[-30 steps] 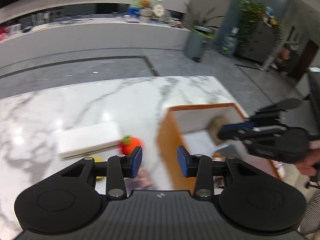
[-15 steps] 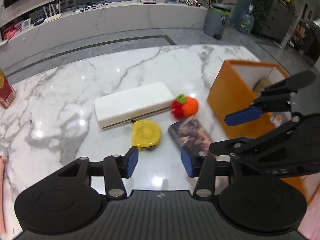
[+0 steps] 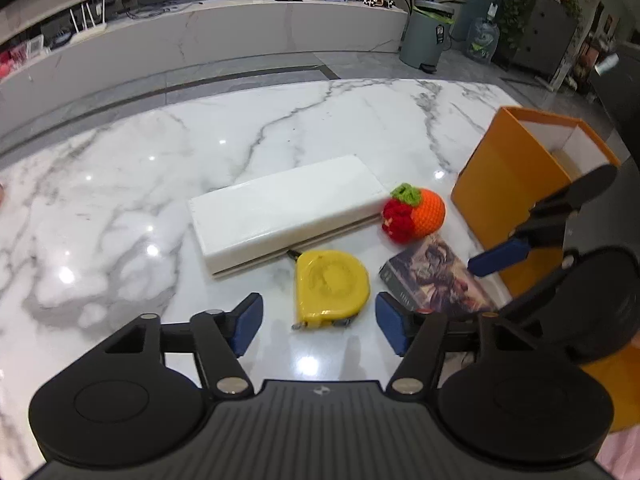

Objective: Organize objects
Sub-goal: 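Grasp the yellow tape measure with the left tool while the right tool grasps the illustrated card box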

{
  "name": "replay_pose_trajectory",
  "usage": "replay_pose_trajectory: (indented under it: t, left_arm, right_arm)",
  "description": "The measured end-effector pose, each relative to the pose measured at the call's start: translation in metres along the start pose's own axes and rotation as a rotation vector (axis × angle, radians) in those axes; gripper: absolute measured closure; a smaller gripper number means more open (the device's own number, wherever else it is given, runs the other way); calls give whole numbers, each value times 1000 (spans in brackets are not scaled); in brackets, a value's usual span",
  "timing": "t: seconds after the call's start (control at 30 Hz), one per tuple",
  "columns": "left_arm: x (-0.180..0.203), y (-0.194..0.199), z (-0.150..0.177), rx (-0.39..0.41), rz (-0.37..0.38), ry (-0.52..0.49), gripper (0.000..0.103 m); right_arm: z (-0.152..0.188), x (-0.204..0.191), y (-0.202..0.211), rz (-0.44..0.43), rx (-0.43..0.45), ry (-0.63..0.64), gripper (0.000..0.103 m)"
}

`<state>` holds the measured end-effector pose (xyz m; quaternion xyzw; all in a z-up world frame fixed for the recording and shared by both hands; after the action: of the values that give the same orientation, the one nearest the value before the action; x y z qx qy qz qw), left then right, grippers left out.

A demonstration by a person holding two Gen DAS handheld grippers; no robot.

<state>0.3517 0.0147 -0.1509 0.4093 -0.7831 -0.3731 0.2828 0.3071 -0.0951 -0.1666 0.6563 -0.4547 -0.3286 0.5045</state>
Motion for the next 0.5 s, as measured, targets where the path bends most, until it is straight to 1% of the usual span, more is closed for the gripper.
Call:
replay_pose_trajectory:
  t: [0.07, 0.2, 0.27, 0.33, 0.4, 0.47, 0.5]
  left_arm:
    - [2, -7, -2, -5, 21, 7, 26]
    - [9, -21, -3, -19, -2, -32, 27]
    - [9, -28, -2, -32, 1, -29, 28]
    - [8, -34, 0, -48, -2, -28, 31]
    - [9, -38, 3, -67, -27, -42, 35]
    - [9, -38, 3, -52, -31, -49, 40]
    - [9, -38, 2, -49, -30, -41, 40]
  right_arm:
    - [-1, 0, -3, 0, -3, 5, 38]
    - [-2, 0, -4, -15, -7, 21, 38]
    - [-2, 1, -5, -19, -10, 25, 37]
    - [-1, 2, -7, -26, -11, 21, 37]
    - [-1, 3, -10, -33, -12, 13, 37]
    - [-2, 3, -11, -36, -19, 0, 37]
    - [-2, 3, -12, -34, -19, 0, 37]
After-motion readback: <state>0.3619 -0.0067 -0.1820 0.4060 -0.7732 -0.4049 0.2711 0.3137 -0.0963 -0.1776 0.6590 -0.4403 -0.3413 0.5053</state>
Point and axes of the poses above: each gripper's, at about its wrist camera, not at the fingertips, and y roughly against the way its jaws point, x to its right, z to its underside, the point moved 6 cm from there along -y, roughly the way its jaws point
